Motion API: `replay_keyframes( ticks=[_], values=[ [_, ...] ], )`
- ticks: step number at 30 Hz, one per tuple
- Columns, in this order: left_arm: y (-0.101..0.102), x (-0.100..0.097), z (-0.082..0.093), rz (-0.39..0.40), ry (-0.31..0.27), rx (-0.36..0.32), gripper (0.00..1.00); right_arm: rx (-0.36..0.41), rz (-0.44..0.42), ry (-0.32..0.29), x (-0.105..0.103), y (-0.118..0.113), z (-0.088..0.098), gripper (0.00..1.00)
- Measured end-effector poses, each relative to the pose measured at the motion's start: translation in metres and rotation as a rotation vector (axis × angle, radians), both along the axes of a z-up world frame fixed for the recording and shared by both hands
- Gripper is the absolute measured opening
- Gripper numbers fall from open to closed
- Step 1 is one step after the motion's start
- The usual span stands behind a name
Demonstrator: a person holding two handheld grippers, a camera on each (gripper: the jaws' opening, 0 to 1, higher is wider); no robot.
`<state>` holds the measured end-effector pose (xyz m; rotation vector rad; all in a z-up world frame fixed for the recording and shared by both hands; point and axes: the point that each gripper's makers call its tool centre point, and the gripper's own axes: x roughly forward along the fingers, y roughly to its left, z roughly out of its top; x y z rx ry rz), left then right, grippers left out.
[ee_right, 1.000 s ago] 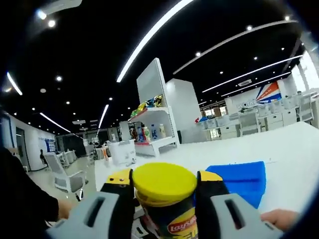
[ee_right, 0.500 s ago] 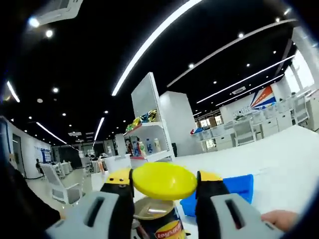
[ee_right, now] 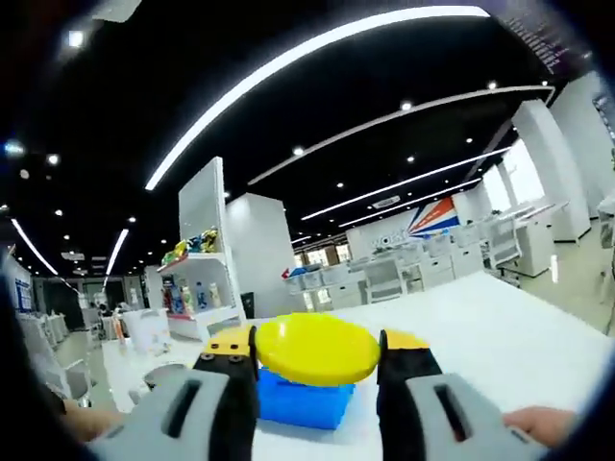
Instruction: Open the lid of the chip container on the table, take out the chips, place them into the box in front of the container, and close the lid
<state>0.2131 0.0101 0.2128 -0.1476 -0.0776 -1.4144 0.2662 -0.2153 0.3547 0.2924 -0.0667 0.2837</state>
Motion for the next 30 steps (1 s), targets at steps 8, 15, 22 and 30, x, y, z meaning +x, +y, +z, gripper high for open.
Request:
replay_keyframes(
  ticks=[8,15,22,30],
  values=[
    [-0.001,0.000,0.000,0.001,0.004,0.002,0.48,-0.212,-0.242,0.136,0.010,-0.082,-0.105,0.43],
    [-0.001,0.001,-0.001,0.005,0.007,0.004,0.48,-0.362,-0.326,0.224,0.014,-0.108,-0.179,0.43],
    [-0.002,0.000,-0.002,0.007,0.007,0.006,0.48,-0.352,-0.345,0.216,0.011,-0.111,-0.185,0.44],
    [-0.001,0.001,-0.003,0.010,0.003,0.012,0.48,-0.351,-0.341,0.257,0.009,-0.110,-0.193,0.44]
  ],
)
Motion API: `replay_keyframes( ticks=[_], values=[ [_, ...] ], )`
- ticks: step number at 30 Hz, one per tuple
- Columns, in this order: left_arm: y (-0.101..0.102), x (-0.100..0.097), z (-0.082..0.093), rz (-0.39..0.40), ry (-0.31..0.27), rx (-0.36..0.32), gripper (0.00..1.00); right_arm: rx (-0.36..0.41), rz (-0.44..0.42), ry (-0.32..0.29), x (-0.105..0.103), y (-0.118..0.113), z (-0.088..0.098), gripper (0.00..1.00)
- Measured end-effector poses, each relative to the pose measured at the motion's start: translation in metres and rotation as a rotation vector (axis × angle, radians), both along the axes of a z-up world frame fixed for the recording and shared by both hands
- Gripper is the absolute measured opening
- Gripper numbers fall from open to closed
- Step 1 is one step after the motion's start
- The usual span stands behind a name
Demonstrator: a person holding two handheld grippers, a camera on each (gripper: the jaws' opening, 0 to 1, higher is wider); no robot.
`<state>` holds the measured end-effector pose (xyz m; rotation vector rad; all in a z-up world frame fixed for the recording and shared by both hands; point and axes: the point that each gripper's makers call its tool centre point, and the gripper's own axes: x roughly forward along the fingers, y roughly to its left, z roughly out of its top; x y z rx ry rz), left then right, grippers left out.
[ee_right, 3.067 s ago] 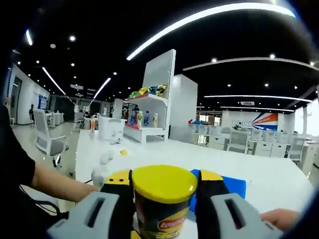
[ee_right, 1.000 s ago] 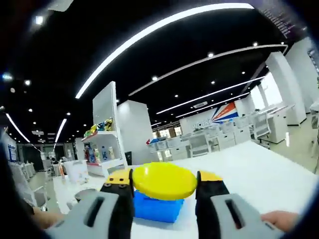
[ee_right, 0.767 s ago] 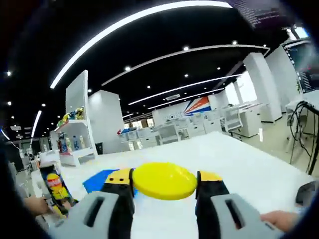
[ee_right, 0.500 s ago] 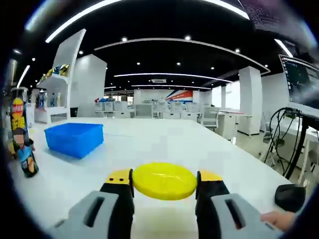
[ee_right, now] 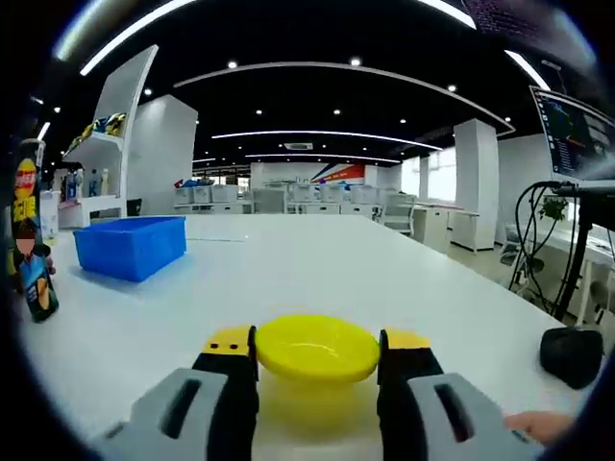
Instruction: Open the lid of the chip container on the table, take out the chips, place them into the box in front of the container, and close the lid
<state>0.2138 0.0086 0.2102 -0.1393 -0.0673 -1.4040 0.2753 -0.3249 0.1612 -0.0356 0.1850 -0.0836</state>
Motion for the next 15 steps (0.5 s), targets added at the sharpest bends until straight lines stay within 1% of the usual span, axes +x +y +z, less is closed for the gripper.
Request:
replay_keyframes(
  ticks=[3,8,10,12,15],
  values=[
    [0.0003,0.0005,-0.0005,0.001,-0.001,0.003,0.48,-0.022,0.005,0.006,-0.0011,0.0032,-0.0009,0.44],
    [0.0004,0.0012,-0.0015,0.004,-0.006,0.008,0.48,-0.030,0.005,0.009,-0.0021,0.0043,-0.0012,0.45],
    [0.0005,0.0014,-0.0018,0.004,-0.006,0.009,0.48,-0.031,0.003,0.021,-0.0029,0.0043,-0.0033,0.45],
    [0.0005,0.0015,-0.0020,0.004,-0.006,0.010,0.48,-0.063,-0.006,0.017,-0.0040,0.0021,-0.0020,0.45],
    [0.0004,0.0016,-0.0023,0.005,-0.006,0.012,0.48,-0.045,-0.004,0.009,-0.0047,0.0022,-0.0005,0.45]
  ],
)
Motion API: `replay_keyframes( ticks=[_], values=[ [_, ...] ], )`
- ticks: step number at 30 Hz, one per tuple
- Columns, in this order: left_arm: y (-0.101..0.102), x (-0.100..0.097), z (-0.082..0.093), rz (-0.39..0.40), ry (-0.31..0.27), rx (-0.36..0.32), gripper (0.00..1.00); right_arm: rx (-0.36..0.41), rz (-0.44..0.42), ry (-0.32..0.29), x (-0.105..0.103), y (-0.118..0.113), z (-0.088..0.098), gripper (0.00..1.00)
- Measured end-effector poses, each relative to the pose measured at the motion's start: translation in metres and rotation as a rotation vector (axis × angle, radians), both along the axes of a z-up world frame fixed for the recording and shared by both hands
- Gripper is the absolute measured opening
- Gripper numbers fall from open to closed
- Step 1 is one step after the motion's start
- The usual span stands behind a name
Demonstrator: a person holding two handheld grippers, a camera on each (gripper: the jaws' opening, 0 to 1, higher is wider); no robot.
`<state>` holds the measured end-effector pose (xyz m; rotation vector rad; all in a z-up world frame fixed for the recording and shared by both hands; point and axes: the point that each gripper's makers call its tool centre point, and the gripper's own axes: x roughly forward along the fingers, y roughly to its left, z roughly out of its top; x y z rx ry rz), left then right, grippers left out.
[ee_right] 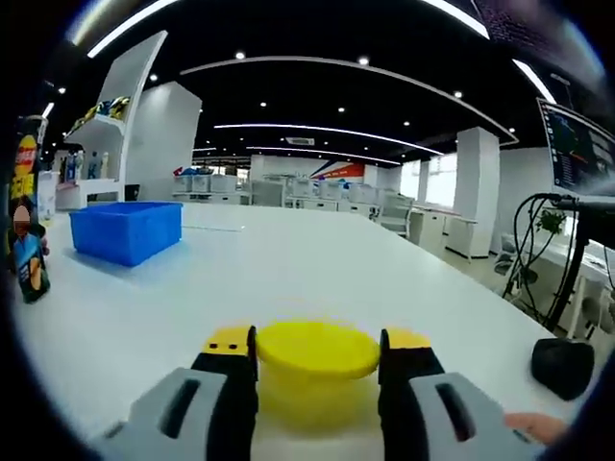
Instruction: Open the lid of the chip container on the table, take out the chips, place them into the box in front of the container, and close the lid
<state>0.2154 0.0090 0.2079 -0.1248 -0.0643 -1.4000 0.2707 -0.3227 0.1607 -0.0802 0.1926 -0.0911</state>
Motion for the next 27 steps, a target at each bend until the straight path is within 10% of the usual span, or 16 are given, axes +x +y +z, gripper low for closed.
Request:
replay_keyframes(
  ticks=[27],
  values=[
    [-0.002,0.000,-0.002,0.015,-0.011,0.021,0.48,0.095,-0.006,-0.089,0.001,0.001,0.021,0.42]
  ],
)
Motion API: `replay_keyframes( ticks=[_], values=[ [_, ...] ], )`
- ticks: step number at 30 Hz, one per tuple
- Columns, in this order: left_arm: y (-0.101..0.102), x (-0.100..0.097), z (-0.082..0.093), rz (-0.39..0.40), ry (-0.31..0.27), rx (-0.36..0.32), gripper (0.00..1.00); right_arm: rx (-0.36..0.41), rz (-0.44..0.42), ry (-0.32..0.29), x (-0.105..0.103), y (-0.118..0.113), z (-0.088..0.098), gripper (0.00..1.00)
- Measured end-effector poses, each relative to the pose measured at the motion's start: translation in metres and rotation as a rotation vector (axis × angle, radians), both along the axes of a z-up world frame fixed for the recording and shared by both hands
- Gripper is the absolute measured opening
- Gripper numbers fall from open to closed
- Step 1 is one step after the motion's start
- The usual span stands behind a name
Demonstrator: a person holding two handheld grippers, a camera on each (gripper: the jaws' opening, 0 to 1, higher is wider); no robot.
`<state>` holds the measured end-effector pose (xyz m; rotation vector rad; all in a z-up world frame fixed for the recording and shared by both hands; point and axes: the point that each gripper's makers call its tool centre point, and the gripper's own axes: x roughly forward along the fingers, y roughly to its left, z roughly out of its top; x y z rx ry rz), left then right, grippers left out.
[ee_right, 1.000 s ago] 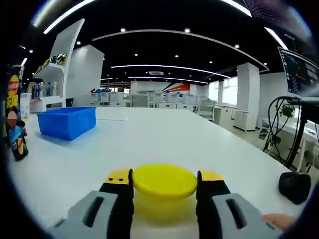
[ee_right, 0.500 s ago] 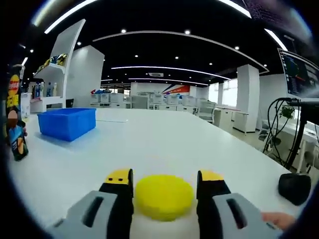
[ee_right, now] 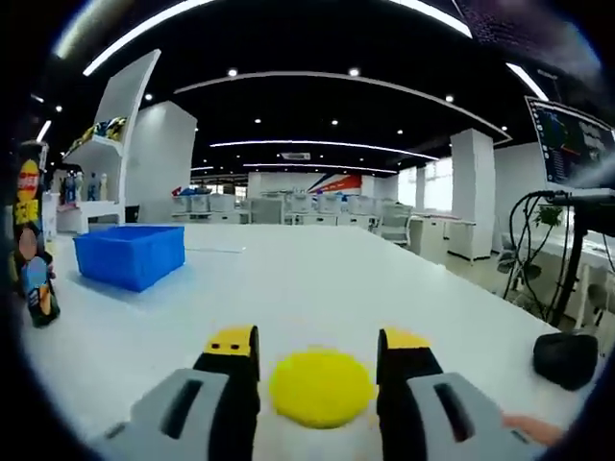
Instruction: Open the lid of the chip container on the table, take out the chips, place them into the box in front of the container, and close the lid
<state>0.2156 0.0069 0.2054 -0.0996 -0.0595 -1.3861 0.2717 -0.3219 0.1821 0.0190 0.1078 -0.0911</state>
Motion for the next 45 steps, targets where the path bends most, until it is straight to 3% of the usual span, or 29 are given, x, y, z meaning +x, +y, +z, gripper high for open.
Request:
replay_keyframes(
  ticks=[2,4,5,7,8,10,12,13,17,19,25,27,29,30,32,33,36,42,45],
  values=[
    [0.000,0.000,0.000,-0.002,0.003,0.002,0.48,0.057,0.062,-0.057,0.000,0.026,0.027,0.39],
    [0.000,0.000,0.000,-0.003,0.005,0.003,0.48,0.137,0.196,-0.131,-0.001,0.070,0.069,0.35],
    [0.000,0.000,0.000,-0.003,0.005,0.003,0.48,0.204,0.306,-0.160,-0.002,0.101,0.098,0.33],
    [0.000,0.000,0.000,-0.003,0.005,0.003,0.48,0.290,0.469,-0.189,-0.010,0.153,0.145,0.33],
    [0.000,0.000,0.000,-0.002,0.005,0.003,0.48,0.318,0.510,-0.198,-0.014,0.169,0.163,0.33],
    [0.000,0.000,0.000,-0.003,0.004,0.002,0.48,0.336,0.623,-0.257,-0.028,0.211,0.208,0.29],
    [0.000,0.000,0.000,-0.002,0.002,0.002,0.48,0.317,0.701,-0.270,-0.037,0.241,0.231,0.28],
    [0.000,0.000,0.000,-0.002,0.001,0.002,0.48,0.292,0.750,-0.244,-0.040,0.261,0.238,0.28],
    [0.000,0.000,-0.001,-0.001,-0.004,0.003,0.48,0.179,0.789,-0.130,-0.034,0.303,0.226,0.21],
    [0.000,0.000,-0.001,0.000,-0.008,0.004,0.48,0.148,0.792,-0.129,-0.031,0.314,0.219,0.19],
    [0.001,0.000,-0.002,0.003,-0.017,0.009,0.48,0.045,0.767,0.026,-0.020,0.317,0.173,0.20],
    [0.001,0.000,-0.002,0.003,-0.018,0.010,0.48,0.042,0.788,0.064,-0.021,0.319,0.164,0.19],
    [0.001,0.000,-0.003,0.003,-0.018,0.012,0.48,0.045,0.820,0.148,-0.027,0.323,0.150,0.18],
    [0.001,0.000,-0.003,0.003,-0.020,0.013,0.48,0.063,0.839,0.125,-0.026,0.326,0.155,0.15],
    [0.002,0.000,-0.003,0.004,-0.016,0.014,0.48,0.116,0.885,0.175,-0.033,0.332,0.155,0.04],
    [0.002,0.000,-0.003,0.004,-0.016,0.016,0.48,0.111,0.856,0.172,-0.028,0.327,0.156,0.01],
    [0.002,0.001,-0.003,0.002,-0.010,0.021,0.48,0.146,0.871,0.225,-0.029,0.326,0.153,0.00],
    [0.002,0.001,-0.004,0.001,-0.003,0.040,0.48,0.185,0.878,0.253,-0.034,0.320,0.152,0.00],
    [0.001,0.001,-0.004,-0.002,-0.001,0.050,0.48,0.117,0.857,0.229,-0.036,0.316,0.153,0.00]
  ],
)
